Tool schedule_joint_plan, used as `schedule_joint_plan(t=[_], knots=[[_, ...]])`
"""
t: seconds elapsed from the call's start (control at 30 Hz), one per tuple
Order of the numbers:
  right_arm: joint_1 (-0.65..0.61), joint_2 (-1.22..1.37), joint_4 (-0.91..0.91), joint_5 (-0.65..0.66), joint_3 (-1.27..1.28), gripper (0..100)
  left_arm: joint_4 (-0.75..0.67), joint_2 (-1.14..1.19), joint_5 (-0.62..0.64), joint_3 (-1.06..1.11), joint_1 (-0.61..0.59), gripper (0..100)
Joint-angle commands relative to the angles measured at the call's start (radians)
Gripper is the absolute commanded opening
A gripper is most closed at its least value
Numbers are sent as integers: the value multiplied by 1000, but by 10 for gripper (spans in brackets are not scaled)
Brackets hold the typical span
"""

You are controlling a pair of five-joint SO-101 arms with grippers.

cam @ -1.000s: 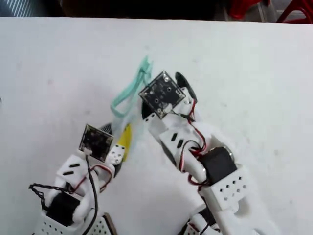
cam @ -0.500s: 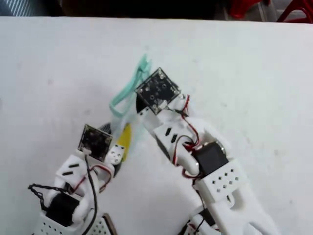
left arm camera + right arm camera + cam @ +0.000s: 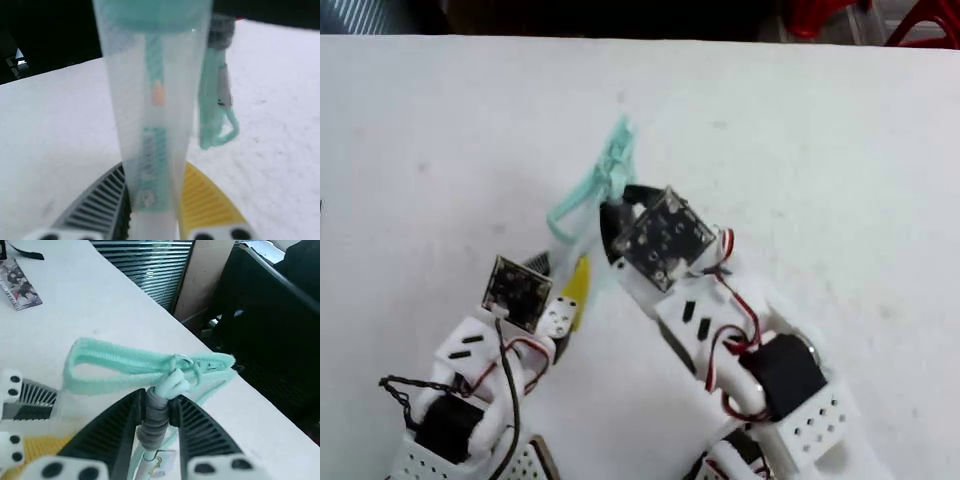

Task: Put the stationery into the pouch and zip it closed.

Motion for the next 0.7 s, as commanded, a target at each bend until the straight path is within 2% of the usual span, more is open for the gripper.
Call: schedule_joint_plan(t=[0.0, 0.37, 0.67], knots=[[-77, -27, 101, 34, -46, 17, -43, -8, 9, -15, -15, 23], [-278, 136, 318, 37, -258, 17, -40, -8, 9, -15, -15, 23], [-374, 232, 470, 92, -397, 17, -38, -8, 9, -15, -15, 23]])
